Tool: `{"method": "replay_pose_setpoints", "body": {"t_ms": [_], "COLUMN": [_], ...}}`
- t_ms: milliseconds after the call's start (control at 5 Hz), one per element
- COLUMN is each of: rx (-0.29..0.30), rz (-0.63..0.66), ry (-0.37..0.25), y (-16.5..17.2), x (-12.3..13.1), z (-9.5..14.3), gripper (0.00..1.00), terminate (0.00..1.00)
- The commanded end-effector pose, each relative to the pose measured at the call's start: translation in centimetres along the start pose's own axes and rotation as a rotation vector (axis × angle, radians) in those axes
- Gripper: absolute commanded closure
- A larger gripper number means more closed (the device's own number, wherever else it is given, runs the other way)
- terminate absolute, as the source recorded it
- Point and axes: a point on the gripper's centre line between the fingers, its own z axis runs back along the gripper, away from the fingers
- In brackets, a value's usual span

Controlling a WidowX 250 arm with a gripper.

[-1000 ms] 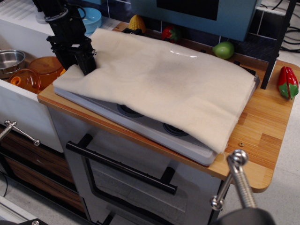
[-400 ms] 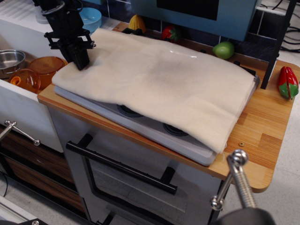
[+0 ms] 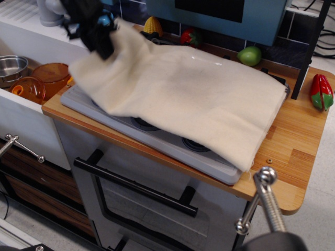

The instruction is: Fold cloth in half

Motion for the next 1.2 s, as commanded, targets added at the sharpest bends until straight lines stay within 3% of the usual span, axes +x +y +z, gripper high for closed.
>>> {"method": "replay_pose_setpoints", "body": {"t_ms": [0, 200, 600, 800, 1000], "rx": [-0.028, -0.035, -0.024, -0.016, 0.011], "rz": [-0.035, -0.041, -0.080, -0.114, -0.149], "ry": [-0.089, -0.099, -0.068, -0.082, -0.024], "y": [-6.3, -10.0, -17.1, -20.3, -23.2], "x": [1.0, 1.2, 0.5, -0.2, -1.6], "z": [4.5, 4.6, 1.5, -0.3, -2.5], "gripper": [1.00, 1.00, 1.00, 1.00, 1.00], "terminate": [0.00, 0.00, 0.00, 0.00, 1.00]}}
